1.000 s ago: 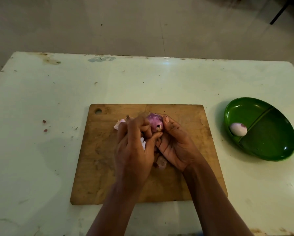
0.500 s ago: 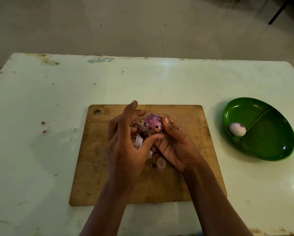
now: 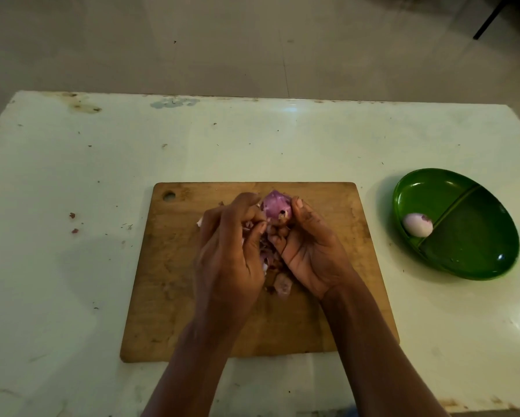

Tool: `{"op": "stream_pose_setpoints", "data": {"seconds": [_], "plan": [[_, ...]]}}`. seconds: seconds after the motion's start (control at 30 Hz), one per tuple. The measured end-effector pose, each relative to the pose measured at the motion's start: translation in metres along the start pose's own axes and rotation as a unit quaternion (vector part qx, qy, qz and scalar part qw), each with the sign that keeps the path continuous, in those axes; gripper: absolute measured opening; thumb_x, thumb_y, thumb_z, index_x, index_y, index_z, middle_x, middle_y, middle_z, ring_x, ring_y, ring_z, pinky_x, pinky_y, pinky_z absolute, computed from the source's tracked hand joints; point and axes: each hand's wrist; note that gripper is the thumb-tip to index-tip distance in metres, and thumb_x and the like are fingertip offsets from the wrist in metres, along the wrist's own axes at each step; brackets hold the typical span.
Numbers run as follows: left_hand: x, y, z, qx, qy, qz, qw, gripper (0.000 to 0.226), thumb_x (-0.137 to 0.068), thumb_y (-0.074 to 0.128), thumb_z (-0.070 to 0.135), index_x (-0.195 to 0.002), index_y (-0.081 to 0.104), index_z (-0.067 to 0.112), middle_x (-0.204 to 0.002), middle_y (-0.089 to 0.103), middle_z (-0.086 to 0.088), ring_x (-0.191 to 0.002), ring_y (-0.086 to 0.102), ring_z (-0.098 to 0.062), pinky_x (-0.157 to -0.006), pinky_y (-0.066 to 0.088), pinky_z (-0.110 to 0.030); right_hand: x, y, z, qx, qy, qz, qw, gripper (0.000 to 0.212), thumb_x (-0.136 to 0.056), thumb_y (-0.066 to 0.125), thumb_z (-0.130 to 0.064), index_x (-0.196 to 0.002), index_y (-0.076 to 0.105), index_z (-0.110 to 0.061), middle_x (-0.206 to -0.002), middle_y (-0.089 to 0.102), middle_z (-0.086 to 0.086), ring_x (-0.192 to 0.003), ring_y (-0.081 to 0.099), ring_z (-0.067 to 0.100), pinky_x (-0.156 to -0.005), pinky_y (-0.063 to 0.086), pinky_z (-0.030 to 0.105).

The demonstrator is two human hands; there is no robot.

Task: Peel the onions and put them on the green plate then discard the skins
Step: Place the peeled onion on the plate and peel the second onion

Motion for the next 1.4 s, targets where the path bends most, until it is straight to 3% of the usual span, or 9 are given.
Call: {"op": "stream_pose_setpoints", "data": {"seconds": [0.07,0.13,0.27,0.67,0.8,0.9,1.1,1.2,1.4], "plan": [[0.001,0.003,0.003,0.001,0.008,-0.014,1.000,0.039,-0.086,0.058,0.003,-0.121,0.044,0.013,-0.105,0.056,-0.010,-0.092,0.061,-0.023,-0.073,0.052,-0.022,0.000,-0.002,-0.002,-0.020,-0.012,0.014,1.000,0.045,-0.059,0.090,-0.024,-0.094,0.070,-0.002,-0.096,0.069,0.018,-0.082,0.070,0.022,-0.068,0.058,0.028],[0.002,0.004,0.005,0.002,0.021,-0.031,0.999,0.033,-0.088,0.054,0.007,-0.119,0.046,0.013,-0.106,0.051,0.000,-0.094,0.060,-0.023,-0.074,0.052,-0.023,-0.003,-0.005,-0.002,-0.026,-0.020,0.035,0.999,0.064,-0.059,0.091,-0.026,-0.108,0.062,0.003,-0.103,0.063,0.019,-0.086,0.065,0.023,-0.072,0.058,0.030],[0.003,0.004,0.003,-0.008,0.028,-0.047,0.998,0.030,-0.088,0.051,0.009,-0.118,0.049,0.012,-0.101,0.060,-0.008,-0.097,0.056,-0.015,-0.076,0.050,-0.021,-0.004,-0.011,0.000,-0.037,-0.029,0.057,0.997,0.086,-0.057,0.092,-0.030,-0.126,0.051,0.003,-0.111,0.056,0.022,-0.088,0.061,0.023,-0.074,0.058,0.029],[0.003,0.005,0.003,-0.007,0.026,-0.054,0.998,0.030,-0.087,0.052,0.010,-0.118,0.050,0.013,-0.098,0.063,-0.007,-0.096,0.053,-0.012,-0.077,0.046,-0.018,-0.005,-0.013,-0.001,-0.072,-0.048,0.075,0.993,0.082,-0.049,0.095,-0.026,-0.118,0.059,-0.001,-0.108,0.062,0.021,-0.081,0.065,0.022,-0.068,0.059,0.029],[0.002,0.004,0.004,-0.002,0.026,-0.051,0.998,0.031,-0.087,0.049,0.010,-0.118,0.048,0.015,-0.104,0.052,0.004,-0.096,0.052,-0.012,-0.074,0.048,-0.018,-0.006,-0.012,-0.001,-0.064,-0.048,0.076,0.994,0.082,-0.051,0.094,-0.026,-0.121,0.058,-0.002,-0.116,0.060,0.023,-0.091,0.065,0.026,-0.079,0.058,0.033],[0.002,0.005,0.004,-0.001,0.030,-0.053,0.998,0.032,-0.085,0.049,0.006,-0.115,0.047,0.014,-0.105,0.047,0.007,-0.097,0.050,-0.013,-0.075,0.046,-0.018,-0.006,-0.011,-0.003,-0.088,-0.055,0.099,0.990,0.088,-0.043,0.097,-0.022,-0.119,0.059,-0.002,-0.114,0.062,0.023,-0.089,0.067,0.027,-0.073,0.059,0.033],[0.004,0.006,0.002,-0.034,0.043,-0.062,0.997,0.017,-0.088,0.055,0.012,-0.098,0.067,0.006,-0.090,0.068,-0.005,-0.093,0.055,-0.015,-0.080,0.041,-0.019,-0.004,-0.009,-0.008,-0.105,-0.069,0.112,0.986,0.090,-0.035,0.098,-0.020,-0.115,0.062,-0.003,-0.106,0.068,0.019,-0.085,0.070,0.026,-0.067,0.058,0.030],[0.004,0.006,0.001,-0.049,0.038,-0.063,0.996,0.024,-0.090,0.055,0.021,-0.090,0.071,0.004,-0.084,0.070,-0.005,-0.086,0.060,-0.019,-0.080,0.042,-0.022,-0.004,-0.009,-0.007,-0.090,-0.059,0.105,0.989,0.091,-0.037,0.098,-0.021,-0.118,0.060,-0.003,-0.107,0.066,0.020,-0.083,0.070,0.026,-0.066,0.058,0.031],[0.002,0.007,0.000,-0.024,-0.007,-0.053,0.998,0.024,-0.084,0.059,0.022,-0.099,0.068,0.005,-0.093,0.069,-0.006,-0.089,0.063,-0.019,-0.071,0.055,-0.034,-0.003,-0.006,-0.004,-0.023,-0.025,0.045,0.998,0.090,-0.059,0.091,-0.026,-0.132,0.046,0.003,-0.120,0.057,0.023,-0.098,0.062,0.028,-0.089,0.054,0.038]]}}
Point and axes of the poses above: each hand's wrist, its own x-axis away from the middle knuckle, its own y-axis out of the palm, z = x × y
